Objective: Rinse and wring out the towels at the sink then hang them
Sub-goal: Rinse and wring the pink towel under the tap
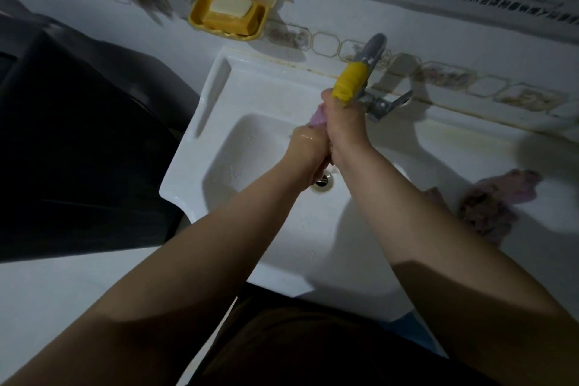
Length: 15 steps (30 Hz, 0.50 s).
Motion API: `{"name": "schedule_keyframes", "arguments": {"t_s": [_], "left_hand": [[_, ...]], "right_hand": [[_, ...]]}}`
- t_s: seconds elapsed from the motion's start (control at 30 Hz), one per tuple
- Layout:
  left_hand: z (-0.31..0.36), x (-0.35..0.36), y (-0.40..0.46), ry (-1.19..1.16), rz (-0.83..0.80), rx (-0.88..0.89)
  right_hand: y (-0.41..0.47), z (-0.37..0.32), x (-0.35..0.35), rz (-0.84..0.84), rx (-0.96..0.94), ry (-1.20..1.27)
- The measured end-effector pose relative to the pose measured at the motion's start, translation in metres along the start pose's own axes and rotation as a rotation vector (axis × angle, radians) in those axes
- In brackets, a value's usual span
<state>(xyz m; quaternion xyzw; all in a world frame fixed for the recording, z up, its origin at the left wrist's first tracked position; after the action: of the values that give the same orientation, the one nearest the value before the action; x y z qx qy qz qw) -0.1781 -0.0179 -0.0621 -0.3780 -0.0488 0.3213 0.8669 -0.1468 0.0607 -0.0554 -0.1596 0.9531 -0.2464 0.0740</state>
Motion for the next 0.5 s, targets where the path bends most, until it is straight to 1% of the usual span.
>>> {"name": "schedule_keyframes", "arguments": {"t_s": [0.03, 0.1, 0.17, 0.23, 0.27, 0.3, 0.37, 0.47, 0.5], "left_hand": [[0.001, -0.002, -0.002, 0.037, 0.015, 0.016], [0.003, -0.003, -0.004, 0.066, 0.025, 0.064], [0.007, -0.002, -0.007, 0.117, 0.007, 0.166], [0.01, 0.001, -0.011, 0.242, -0.054, 0.265], [0.009, 0.004, -0.012, 0.305, -0.103, 0.286], [0.006, 0.007, -0.013, 0.363, -0.158, 0.285], [0.0, 0.012, -0.013, 0.479, -0.23, 0.296], [-0.004, 0.022, -0.009, 0.593, -0.246, 0.393], [-0.005, 0.026, -0.007, 0.615, -0.253, 0.422]], "right_hand": [[0.004, 0.001, 0.002, 0.004, 0.025, 0.028], [0.007, 0.001, 0.002, -0.051, 0.058, 0.022], [0.009, 0.002, -0.011, -0.055, 0.108, 0.072], [0.012, 0.016, -0.024, -0.049, 0.26, 0.244], [0.012, 0.024, -0.029, -0.059, 0.335, 0.294], [0.019, 0.036, -0.04, -0.049, 0.352, 0.262], [0.034, 0.053, -0.068, 0.036, 0.29, 0.033], [0.024, 0.028, -0.097, 0.176, 0.08, -0.239], [0.027, 0.019, -0.098, 0.172, -0.005, -0.299]]}}
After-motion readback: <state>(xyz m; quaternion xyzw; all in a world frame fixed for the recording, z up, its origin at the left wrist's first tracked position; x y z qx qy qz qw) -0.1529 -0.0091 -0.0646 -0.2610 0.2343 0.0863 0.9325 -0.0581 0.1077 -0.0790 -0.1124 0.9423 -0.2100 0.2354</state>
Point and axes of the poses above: each hand's wrist, its own y-axis towards the middle knuckle, its own x-axis out of the palm, z = x × y, the point moved 6 cm from there along y, towards the middle knuckle, and after that the axes turned 4 degrees about y, right-handed, at the moved point
